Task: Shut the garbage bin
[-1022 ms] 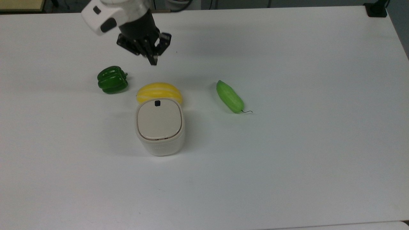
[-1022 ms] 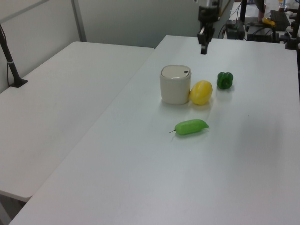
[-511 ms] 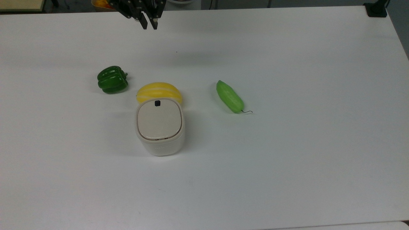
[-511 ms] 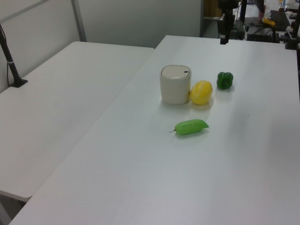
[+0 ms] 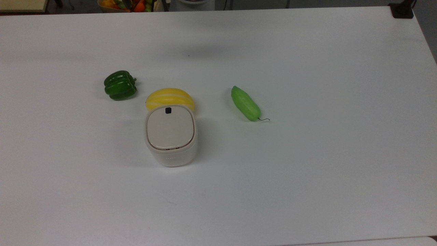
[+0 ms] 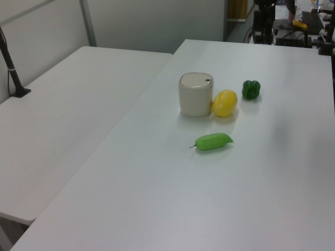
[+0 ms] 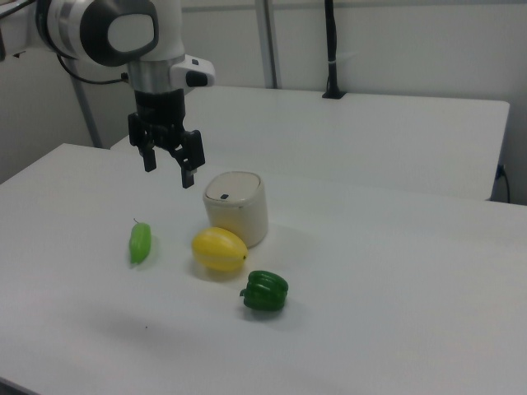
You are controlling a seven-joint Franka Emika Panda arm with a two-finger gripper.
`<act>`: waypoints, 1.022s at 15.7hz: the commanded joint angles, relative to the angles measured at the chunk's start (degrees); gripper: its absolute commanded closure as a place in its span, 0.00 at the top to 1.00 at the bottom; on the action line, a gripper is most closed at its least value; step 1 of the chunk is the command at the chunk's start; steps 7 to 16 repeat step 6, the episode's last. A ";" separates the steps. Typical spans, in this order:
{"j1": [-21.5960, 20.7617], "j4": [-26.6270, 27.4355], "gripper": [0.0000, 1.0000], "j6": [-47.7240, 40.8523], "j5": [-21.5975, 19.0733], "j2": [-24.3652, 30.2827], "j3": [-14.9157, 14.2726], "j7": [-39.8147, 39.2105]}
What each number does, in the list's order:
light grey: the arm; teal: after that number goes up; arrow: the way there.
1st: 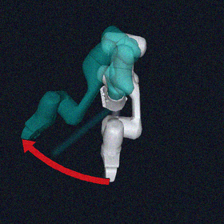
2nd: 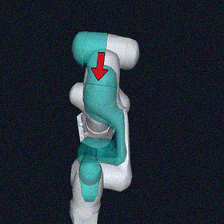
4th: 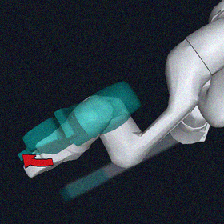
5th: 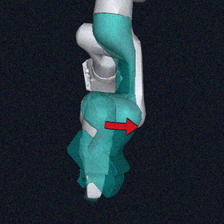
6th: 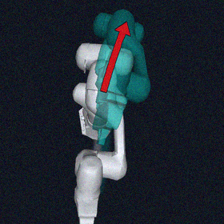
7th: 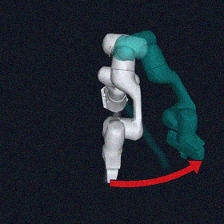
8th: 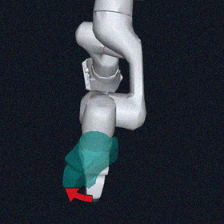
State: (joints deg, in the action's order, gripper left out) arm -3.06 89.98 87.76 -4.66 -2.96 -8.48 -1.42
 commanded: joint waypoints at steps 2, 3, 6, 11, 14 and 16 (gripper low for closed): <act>0.42 -1.30 1.00 -2.15 1.32 0.94 -0.05 1.68; 0.42 -1.30 1.00 -2.32 1.32 0.94 -0.13 1.69; 0.68 -1.39 1.00 -2.33 1.32 0.94 -0.22 1.86; 0.68 -1.39 1.00 -2.33 1.32 0.94 -0.22 1.86; 0.68 -1.39 1.00 -2.33 1.32 0.94 -0.22 1.86; 0.68 -1.39 1.00 -2.33 1.32 0.94 -0.22 1.86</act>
